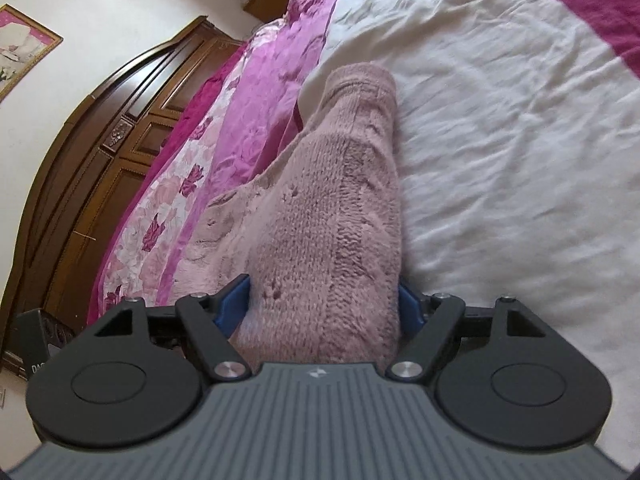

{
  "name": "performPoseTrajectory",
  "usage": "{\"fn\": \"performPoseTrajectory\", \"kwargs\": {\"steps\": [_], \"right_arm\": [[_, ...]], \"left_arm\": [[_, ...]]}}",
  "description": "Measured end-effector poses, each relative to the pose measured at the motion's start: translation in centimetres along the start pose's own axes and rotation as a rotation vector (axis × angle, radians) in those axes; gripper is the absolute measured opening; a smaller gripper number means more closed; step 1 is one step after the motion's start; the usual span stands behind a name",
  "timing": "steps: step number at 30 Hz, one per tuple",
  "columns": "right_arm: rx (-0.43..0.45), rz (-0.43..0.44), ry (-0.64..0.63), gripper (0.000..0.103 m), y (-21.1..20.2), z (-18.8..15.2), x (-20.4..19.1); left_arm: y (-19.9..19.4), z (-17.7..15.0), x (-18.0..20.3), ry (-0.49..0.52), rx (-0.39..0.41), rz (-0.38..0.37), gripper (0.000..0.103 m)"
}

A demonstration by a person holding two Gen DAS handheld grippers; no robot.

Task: Fold small clothes
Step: 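Grasp the cardigan end with the left tool while the right tool grasps it too, then lift the held end with both tools and fold it over the cardigan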

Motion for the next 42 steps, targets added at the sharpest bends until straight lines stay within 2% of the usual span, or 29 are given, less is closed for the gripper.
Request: {"fn": "performPoseTrajectory", "kwargs": {"steps": [1,2,3,6,9,11,17,29,42], "right_arm": [[-0.006,0.001,-0.006,0.08,0.3,0.1,-0.1],[-0.011,0.0,-0.01,0.08,0.5,0.2,-0.2],[-0.013,0.0,-0.012,0.079,0.7,0.3,-0.2],[-0.009,-0.007,-0.015,0.066,0.9,0.5,-0.4],[-0.001,0.001,-0.001,0.056,0.6,0.8,-0.6],[0.007,0.017,-0.007,0.053,0.0,1.2,-1.2],[0.015,0.035,0.01,0.051,-2.3,1.9,-2.8],[0.048,0.046,0.032,0.051,-10.4,0.8,-3.3],[0.091,0.042,0.106,0.051,-20.0,-3.3,-1.0]], "left_arm": [[0.1,0.0,0.0,-0.007,0.001,-0.004,0.07],[0.2,0.0,0.1,-0.013,0.002,-0.009,0.064],[0.3,0.0,0.2,-0.019,0.0,-0.027,0.053],[0.4,0.1,0.5,-0.037,0.006,-0.044,0.043],[0.1,0.1,0.6,-0.043,0.012,-0.054,0.04],[-0.3,0.2,0.7,-0.053,0.016,-0.065,0.039],[-1.8,0.0,1.6,-0.084,0.023,-0.116,0.038],[-4.3,-3.3,5.3,-0.126,-0.004,-0.236,0.038],[-6.9,-8.0,10.2,-0.033,-0.058,-0.283,0.037]]}}
Point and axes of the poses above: each gripper's, at about its wrist camera, not at the fingertips, and y roughly the way its jaws point, x to its right, z to its top, the point moved 4 cm from there along y, roughly the way its jaws point, and after that the axes turned 1 degree about -z, right-handed, at the moved point
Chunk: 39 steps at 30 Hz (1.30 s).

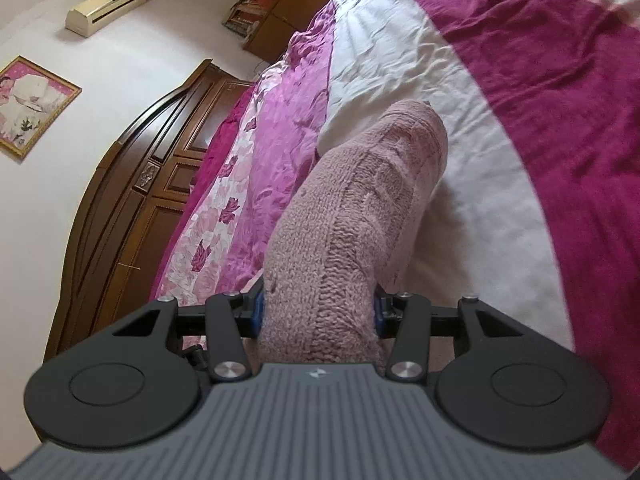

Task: Fold small clothes
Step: 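Lift the held end with both tools and fold it over the cardigan, then open both tools to release the folded cardigan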

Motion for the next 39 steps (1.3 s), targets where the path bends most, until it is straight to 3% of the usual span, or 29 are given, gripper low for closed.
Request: {"fn": "performPoseTrajectory", "kwargs": {"steps": [5,16,32,39], "right_arm": [[0.002,-0.03,0.02,0.051,-2.1,-1.8,1.9],[-0.02,-0.135,0.047,0.054,-1.0,-5.2,7.4],[0.03,-0.203,-0.083,0.059,-4.1,-6.2,6.4],[0.032,-0.275,-0.186,0.059,-4.1,-7.5,6.7]], "left_arm": [[0.5,-2.0,0.2,0.036,-0.036,0.031,0.038],[1.8,-3.7,-1.2,0.091,-0.056,0.123,0.044],[-1.6,-5.4,-0.9,0.182,-0.028,0.207,0.048],[-1.3,-6.5,-1.4,0.264,-0.02,0.317,0.049]]}}
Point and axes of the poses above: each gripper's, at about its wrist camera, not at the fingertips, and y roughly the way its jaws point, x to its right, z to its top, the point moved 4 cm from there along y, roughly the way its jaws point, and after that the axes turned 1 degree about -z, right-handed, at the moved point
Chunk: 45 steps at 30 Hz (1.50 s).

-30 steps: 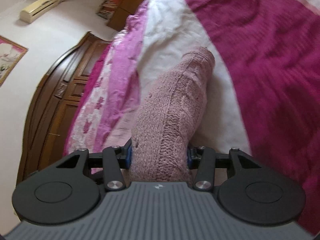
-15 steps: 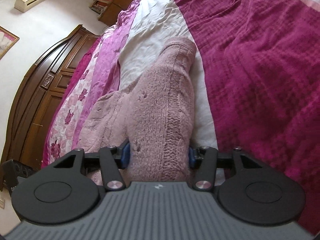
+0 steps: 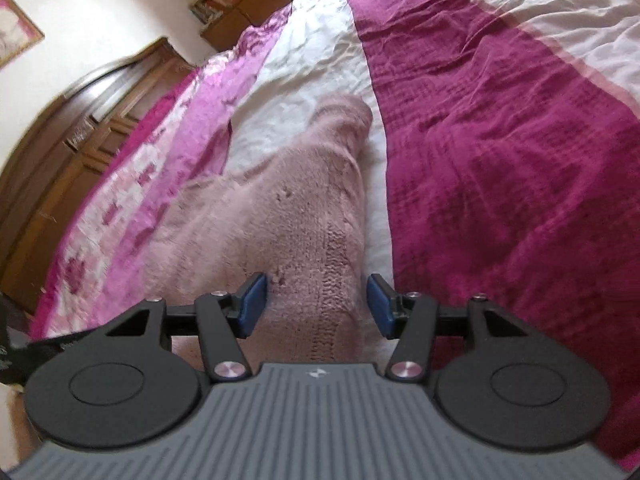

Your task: Fold small clothes

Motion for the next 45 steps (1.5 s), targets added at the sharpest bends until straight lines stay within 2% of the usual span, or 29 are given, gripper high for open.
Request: {"fn": "performPoseTrajectory", "kwargs": {"steps": [3,6,8,13,15,19,22,28,33,37,40,45], "right_arm": [[0.003,-0.018,-0.037,0.059,0.9,-0.7,-0.3],[0.036,-0.036,-0.072,0.06,-0.1,-0.9,-1.0],[0.059,-0.045,-0.098,0.065,-1.2,-1.0,-1.7],[0.101,-0.066,-0.156,0.076,-4.0,-2.3,-3.0],[0.107,-0.072,-0.179,0.08,-4.8,-2.9,-3.3],[0.105,-0.125,-0.235,0.085,-5.7,-4.8,-3.9],[0.09,-0.156,-0.258,0.093,-5.7,-6.1,-3.8],[0.03,-0.177,-0.248,0.093,-4.2,-7.9,-2.8],[0.025,-0.208,-0.262,0.093,-3.4,-8.5,-2.6],[0.016,-0.221,-0.274,0.098,-2.6,-8.8,-2.7],[0.014,-0.228,-0.284,0.099,-2.1,-8.8,-2.7],[0.014,-0.226,-0.284,0.101,-1.7,-8.8,-2.6]], "left_arm": [[-0.3,-0.1,0.3,0.022,0.018,0.022,0.049],[-1.6,-0.5,1.1,0.077,0.038,0.042,0.049],[-2.4,-1.0,1.7,0.11,0.041,0.063,0.05],[-3.7,-2.6,2.4,0.127,0.028,0.059,0.059],[-3.9,-3.3,2.8,0.142,0.023,0.066,0.067],[-3.7,-4.5,3.5,0.173,0.015,0.105,0.07],[-3.1,-5.4,3.7,0.17,-0.013,0.135,0.07],[-1.6,-6.8,3.6,0.151,-0.05,0.188,0.07],[-1.0,-7.1,3.6,0.148,-0.057,0.21,0.07],[-0.6,-7.2,3.6,0.145,-0.059,0.219,0.071],[-0.5,-7.2,3.4,0.13,-0.064,0.224,0.074],[-0.2,-7.2,2.9,0.101,-0.074,0.243,0.085]]}}
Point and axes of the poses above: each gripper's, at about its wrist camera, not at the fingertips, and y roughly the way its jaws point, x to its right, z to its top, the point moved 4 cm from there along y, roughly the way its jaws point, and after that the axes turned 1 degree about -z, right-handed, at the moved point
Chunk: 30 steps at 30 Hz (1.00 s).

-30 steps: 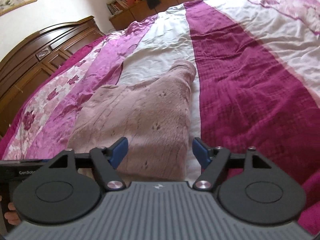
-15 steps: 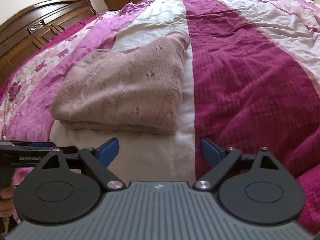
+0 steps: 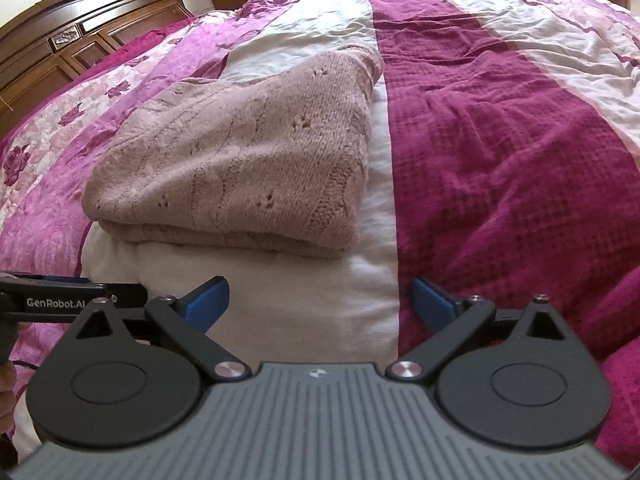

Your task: Fold small clothes

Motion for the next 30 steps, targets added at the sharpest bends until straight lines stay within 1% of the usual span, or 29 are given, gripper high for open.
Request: {"fn": "performPoseTrajectory", "kwargs": {"steps": [7,30], "right_arm": [[0.003,0.001,-0.004,0.102,0.18,-0.11,-0.06],[0.008,0.006,0.0,0.103,0.22,-0.1,-0.02]], "left_arm": [[-0.06,-0.12,0.23,0.012,0.01,0.013,0.086],[-0.01,-0.19,0.37,0.024,0.011,0.021,0.086]]}}
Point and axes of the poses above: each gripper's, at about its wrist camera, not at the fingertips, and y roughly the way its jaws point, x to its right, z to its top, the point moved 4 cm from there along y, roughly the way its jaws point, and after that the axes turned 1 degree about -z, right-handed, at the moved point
